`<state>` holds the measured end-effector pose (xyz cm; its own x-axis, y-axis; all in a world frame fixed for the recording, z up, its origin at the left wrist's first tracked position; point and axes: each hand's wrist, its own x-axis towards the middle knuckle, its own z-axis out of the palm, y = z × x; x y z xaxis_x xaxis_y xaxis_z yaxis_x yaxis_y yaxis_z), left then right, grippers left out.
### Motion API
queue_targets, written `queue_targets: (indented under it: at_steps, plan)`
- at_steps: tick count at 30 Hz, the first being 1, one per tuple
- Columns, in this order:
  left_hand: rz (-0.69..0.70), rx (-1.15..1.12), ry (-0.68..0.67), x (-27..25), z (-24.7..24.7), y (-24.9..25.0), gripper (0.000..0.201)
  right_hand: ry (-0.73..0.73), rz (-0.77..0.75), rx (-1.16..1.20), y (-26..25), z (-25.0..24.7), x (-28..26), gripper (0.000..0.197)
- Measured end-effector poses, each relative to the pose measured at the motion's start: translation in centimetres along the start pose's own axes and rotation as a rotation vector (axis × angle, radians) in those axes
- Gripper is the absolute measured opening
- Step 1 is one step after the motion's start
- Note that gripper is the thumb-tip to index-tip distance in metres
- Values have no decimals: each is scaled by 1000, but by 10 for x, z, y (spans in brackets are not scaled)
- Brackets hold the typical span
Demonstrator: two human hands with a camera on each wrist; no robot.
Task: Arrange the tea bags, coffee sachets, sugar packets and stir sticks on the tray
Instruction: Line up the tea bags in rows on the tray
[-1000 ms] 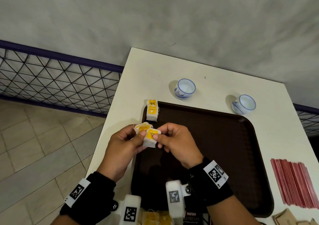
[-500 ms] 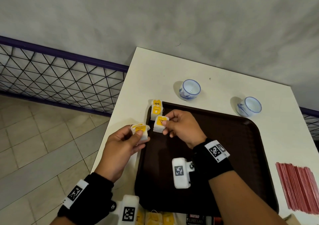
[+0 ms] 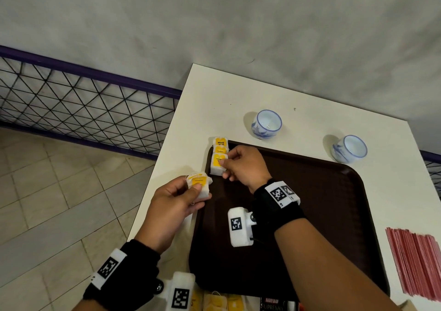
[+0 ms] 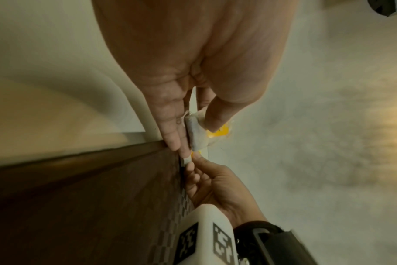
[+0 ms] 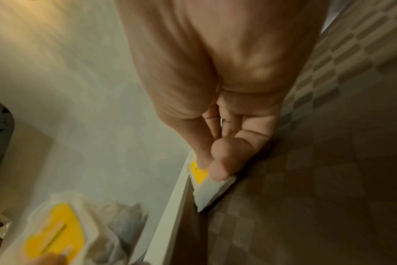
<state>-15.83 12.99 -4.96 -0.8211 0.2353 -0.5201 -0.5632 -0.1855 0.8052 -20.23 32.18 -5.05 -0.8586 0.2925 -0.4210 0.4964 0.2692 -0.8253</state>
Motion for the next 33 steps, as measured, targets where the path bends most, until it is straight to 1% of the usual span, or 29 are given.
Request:
queue_targets:
  at_steps: [8, 10, 12, 14, 16, 18, 20, 25, 28, 33]
  plan:
    - [-45, -52, 19, 2, -1, 3, 19, 62, 29, -14, 3, 6, 4, 19]
    - [-47, -63, 21, 2, -1, 4, 19, 104, -11, -64, 3, 4, 2, 20]
    - [-23, -36, 15, 2, -1, 4, 19, 154, -91, -104, 1, 1, -5, 18]
    - [8, -10, 17, 2, -1, 2, 18, 116, -155, -28, -3, -2, -20, 15]
    - [36, 3, 23, 2, 0, 2, 16, -13, -179, 79, -5, -4, -40, 13]
    - [70, 29, 22, 1, 2, 2, 14, -117, -194, 129, -4, -4, -56, 16]
    - [98, 50, 19, 1, 5, 2, 13, -155, -210, 143, 0, -1, -65, 17]
    - [104, 43, 5, -1, 11, 1, 15, -124, -208, 230, 4, 3, -73, 8]
    - [87, 0, 8, -1, 10, 3, 16, -111, -196, 227, 4, 0, -74, 7]
    - [90, -35, 59, 1, 4, 5, 13, -84, -164, 226, 6, -6, -71, 8]
